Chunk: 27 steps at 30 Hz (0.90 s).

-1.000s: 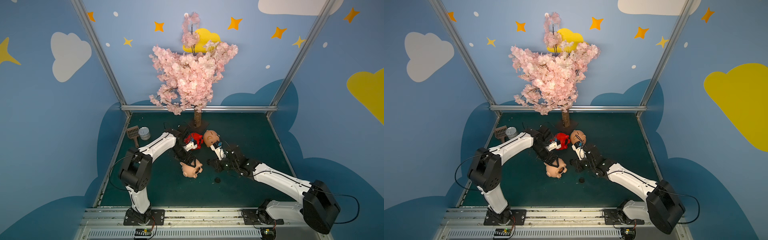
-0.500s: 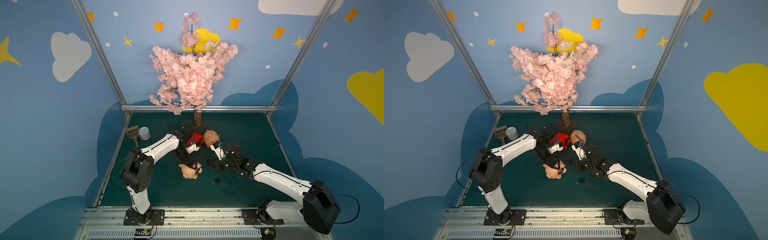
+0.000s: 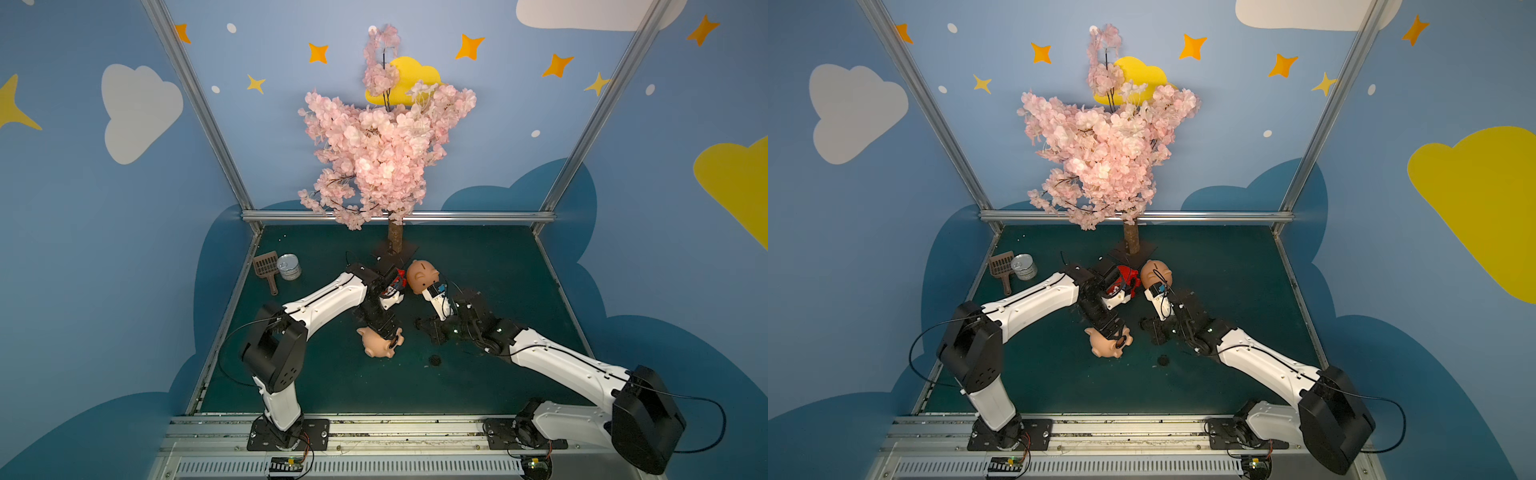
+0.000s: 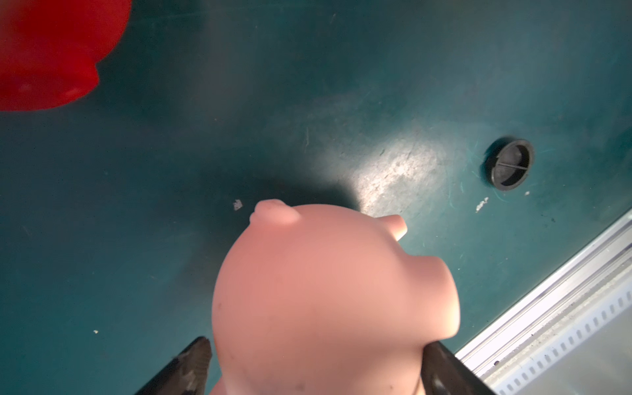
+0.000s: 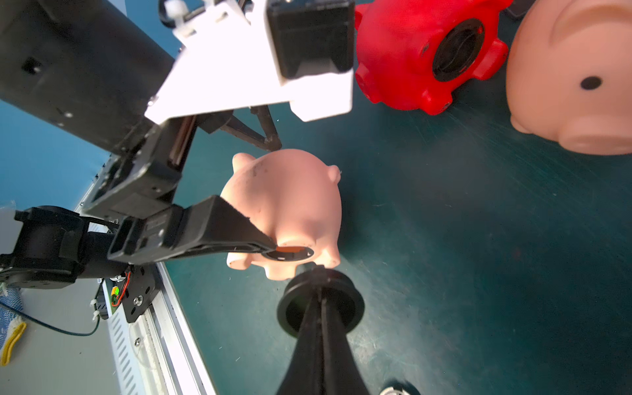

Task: Close piggy banks
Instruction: Insert the knob into the piggy bank.

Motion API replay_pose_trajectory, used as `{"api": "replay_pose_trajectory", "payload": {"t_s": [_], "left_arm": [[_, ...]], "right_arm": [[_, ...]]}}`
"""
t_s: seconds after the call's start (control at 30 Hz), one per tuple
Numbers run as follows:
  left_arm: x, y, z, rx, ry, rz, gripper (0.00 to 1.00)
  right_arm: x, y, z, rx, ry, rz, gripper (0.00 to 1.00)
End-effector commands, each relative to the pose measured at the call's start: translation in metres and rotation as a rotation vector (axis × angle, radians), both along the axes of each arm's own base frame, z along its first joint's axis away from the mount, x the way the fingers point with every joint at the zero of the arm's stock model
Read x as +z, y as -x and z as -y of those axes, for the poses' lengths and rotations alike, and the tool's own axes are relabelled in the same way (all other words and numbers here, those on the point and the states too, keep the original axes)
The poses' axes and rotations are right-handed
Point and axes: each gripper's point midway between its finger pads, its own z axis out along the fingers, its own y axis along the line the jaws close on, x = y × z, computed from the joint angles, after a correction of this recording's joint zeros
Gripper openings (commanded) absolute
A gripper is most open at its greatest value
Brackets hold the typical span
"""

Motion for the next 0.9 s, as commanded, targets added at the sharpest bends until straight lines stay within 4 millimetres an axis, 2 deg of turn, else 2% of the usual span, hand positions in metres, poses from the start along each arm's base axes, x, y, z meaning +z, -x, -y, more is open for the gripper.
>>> {"api": "replay_pose_trajectory", "payload": {"t_s": [0.0, 0.1, 0.13, 0.3, 0.5, 0.87], "left_arm": [[-0.006, 0.000, -0.008, 0.029, -0.009, -0.011, 0.91], [-0.007, -0.001, -0.008, 0.042, 0.020, -0.025, 0.90], [-0.006, -0.002, -0.008, 0.044, 0.032, -0.026, 0.89], [-0.005, -0.002, -0.005, 0.063, 0.112, -0.046, 0.88], [-0.009, 0.002, -0.008, 0.087, 0.152, -0.086, 0.88], [-0.009, 0.002, -0.011, 0.119, 0.181, -0.091, 0.88]], "right_arm": [[-0.003, 0.003, 0.004, -0.004, 0.002, 0.007, 0.00], [0.001, 0.002, 0.001, 0.001, -0.020, 0.016, 0.00], [-0.007, 0.006, 0.003, 0.005, -0.013, 0.005, 0.00], [-0.010, 0.009, -0.001, 0.024, -0.033, 0.009, 0.00], [-0.013, 0.016, -0.014, 0.077, -0.060, 0.008, 0.00], [-0.027, 0.018, -0.033, 0.076, -0.078, -0.010, 0.00]]}}
